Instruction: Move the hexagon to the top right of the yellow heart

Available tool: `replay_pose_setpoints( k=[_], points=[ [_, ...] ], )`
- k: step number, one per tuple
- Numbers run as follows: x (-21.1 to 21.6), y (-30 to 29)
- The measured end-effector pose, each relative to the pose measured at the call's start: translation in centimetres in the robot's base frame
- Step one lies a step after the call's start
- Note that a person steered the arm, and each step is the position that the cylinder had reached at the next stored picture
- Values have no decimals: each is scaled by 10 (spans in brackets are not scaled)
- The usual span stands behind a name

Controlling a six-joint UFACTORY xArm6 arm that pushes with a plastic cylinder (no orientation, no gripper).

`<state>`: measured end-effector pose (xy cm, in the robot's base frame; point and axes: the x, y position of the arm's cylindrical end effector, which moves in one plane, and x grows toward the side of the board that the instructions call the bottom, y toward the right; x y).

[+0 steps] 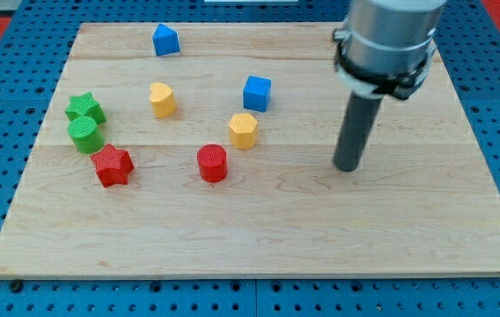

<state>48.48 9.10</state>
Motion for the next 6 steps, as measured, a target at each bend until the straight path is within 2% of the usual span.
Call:
replay_pose_setpoints(
  k=[1, 2, 3, 4, 5, 6],
  points=[
    [-36, -102],
    [-47, -128],
    [-56, -124],
    [-98, -174],
    [-77, -168],
    [-121, -173]
  ],
)
